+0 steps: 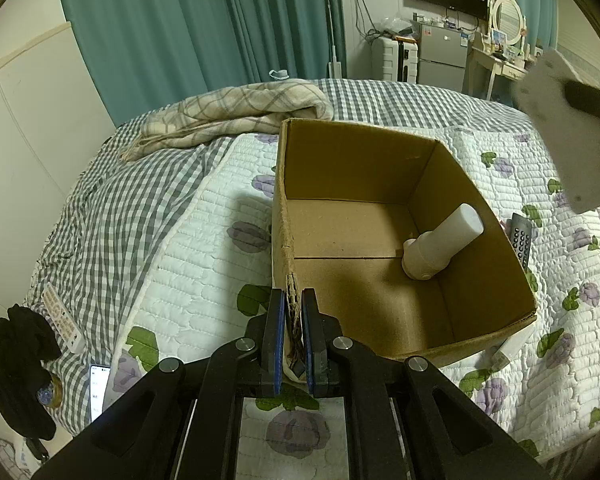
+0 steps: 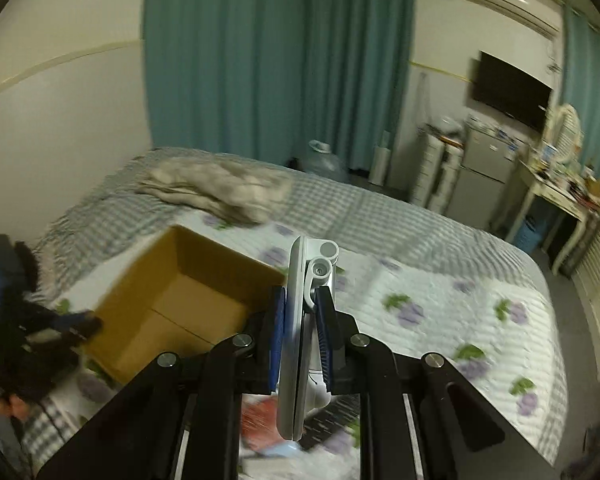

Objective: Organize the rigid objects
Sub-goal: 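Carry the white device into the box and release it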

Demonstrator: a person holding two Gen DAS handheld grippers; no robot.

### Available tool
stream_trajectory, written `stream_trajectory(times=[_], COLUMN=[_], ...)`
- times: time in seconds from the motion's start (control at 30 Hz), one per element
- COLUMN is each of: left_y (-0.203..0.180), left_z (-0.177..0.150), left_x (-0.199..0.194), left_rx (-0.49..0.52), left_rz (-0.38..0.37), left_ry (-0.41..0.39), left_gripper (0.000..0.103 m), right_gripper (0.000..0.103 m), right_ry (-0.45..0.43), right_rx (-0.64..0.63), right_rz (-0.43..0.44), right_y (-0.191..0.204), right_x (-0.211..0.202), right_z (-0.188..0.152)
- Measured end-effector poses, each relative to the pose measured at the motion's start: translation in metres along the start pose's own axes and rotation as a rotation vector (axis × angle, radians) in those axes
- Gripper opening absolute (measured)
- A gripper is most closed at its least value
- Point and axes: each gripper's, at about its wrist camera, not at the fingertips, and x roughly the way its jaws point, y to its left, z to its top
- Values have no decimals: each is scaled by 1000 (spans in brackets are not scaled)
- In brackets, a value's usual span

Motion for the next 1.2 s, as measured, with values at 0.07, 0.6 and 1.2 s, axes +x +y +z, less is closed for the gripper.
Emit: stream_trajectory(times=[0.07, 0.6, 1.2], left_y=[0, 3, 4], left_z=[-1, -1, -2], left_x=[0, -1, -3], left_rx=[-3, -14, -18], left_rz=[-4, -23, -27], left_ry=[0, -5, 1], left_gripper=[8, 8, 8], right_gripper=[15, 15, 36], right_ry=[1, 214, 179], right_rx=[-11, -44, -65], right_rz=[48, 166, 172], right_y=[20, 90, 89], right_x=[9, 108, 87], right_z=[4, -47, -48])
